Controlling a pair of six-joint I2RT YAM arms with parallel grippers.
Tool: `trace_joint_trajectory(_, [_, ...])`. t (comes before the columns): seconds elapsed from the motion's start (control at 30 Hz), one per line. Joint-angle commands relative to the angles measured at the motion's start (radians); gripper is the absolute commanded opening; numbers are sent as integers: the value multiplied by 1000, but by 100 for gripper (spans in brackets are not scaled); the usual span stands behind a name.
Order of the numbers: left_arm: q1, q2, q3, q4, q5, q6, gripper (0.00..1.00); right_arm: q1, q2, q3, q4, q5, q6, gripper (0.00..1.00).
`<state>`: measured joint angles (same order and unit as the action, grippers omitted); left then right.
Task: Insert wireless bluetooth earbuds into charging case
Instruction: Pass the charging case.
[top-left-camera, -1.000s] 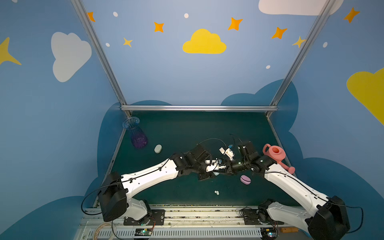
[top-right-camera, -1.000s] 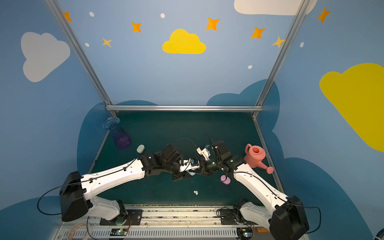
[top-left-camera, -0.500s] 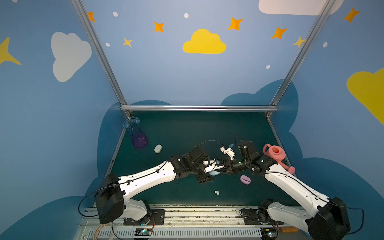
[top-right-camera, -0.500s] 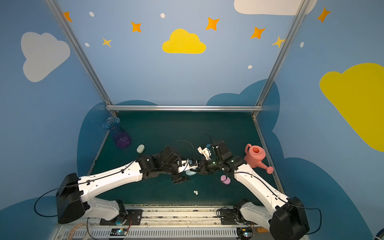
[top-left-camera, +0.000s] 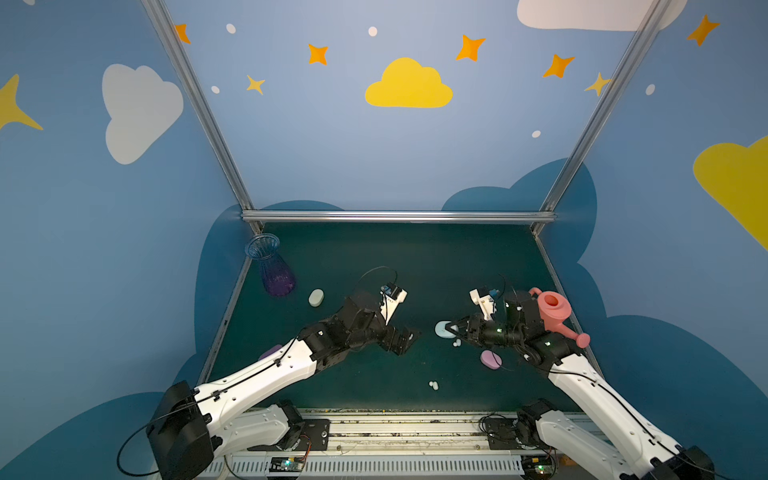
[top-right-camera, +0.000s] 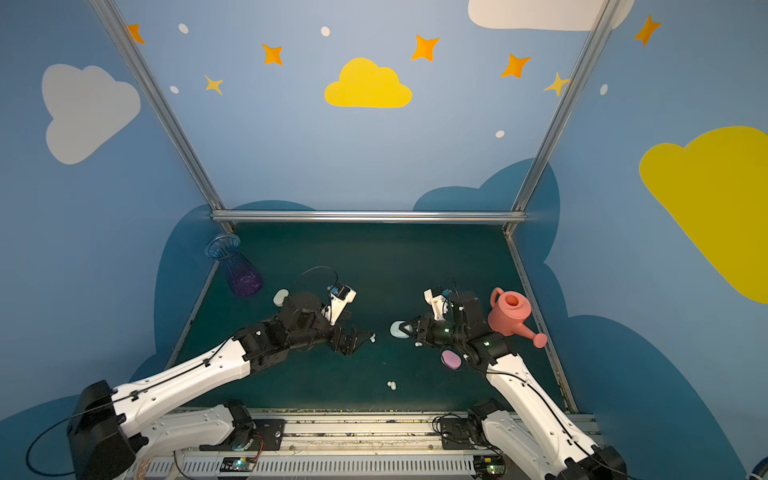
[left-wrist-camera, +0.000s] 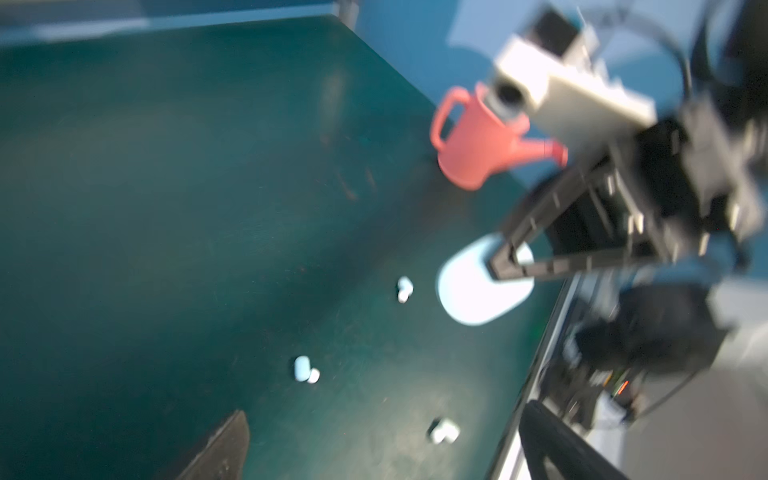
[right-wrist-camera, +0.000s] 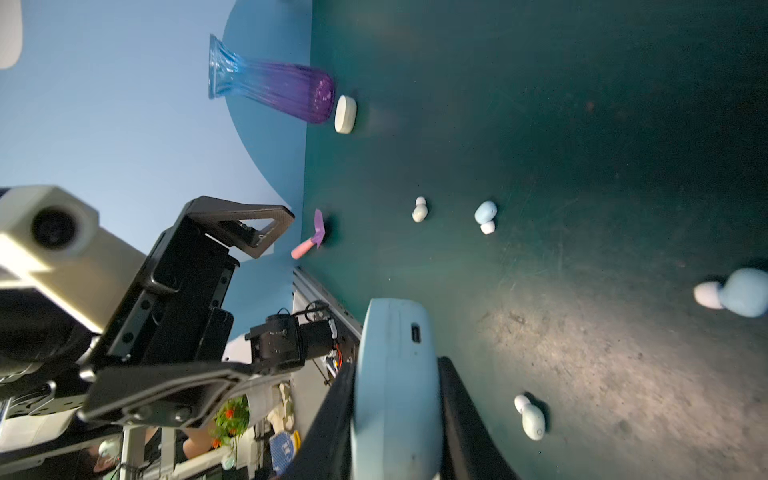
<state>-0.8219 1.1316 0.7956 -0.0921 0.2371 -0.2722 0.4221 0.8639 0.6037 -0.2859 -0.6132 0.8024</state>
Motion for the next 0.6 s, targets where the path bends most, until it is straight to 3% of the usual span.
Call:
trace_joint_trajectory(0.0, [32,3,12,110,46,-349,100,-2,-65,-40,202,131,93,25])
trace_joint_trajectory(0.3, [83,106,-26,465,126,-742,94,40,-144,-129,519,347,192,25])
trace_joint_trajectory(0.57, [46,207,-3,681,101,-807,87,129,-93,-150,756,504,251,24])
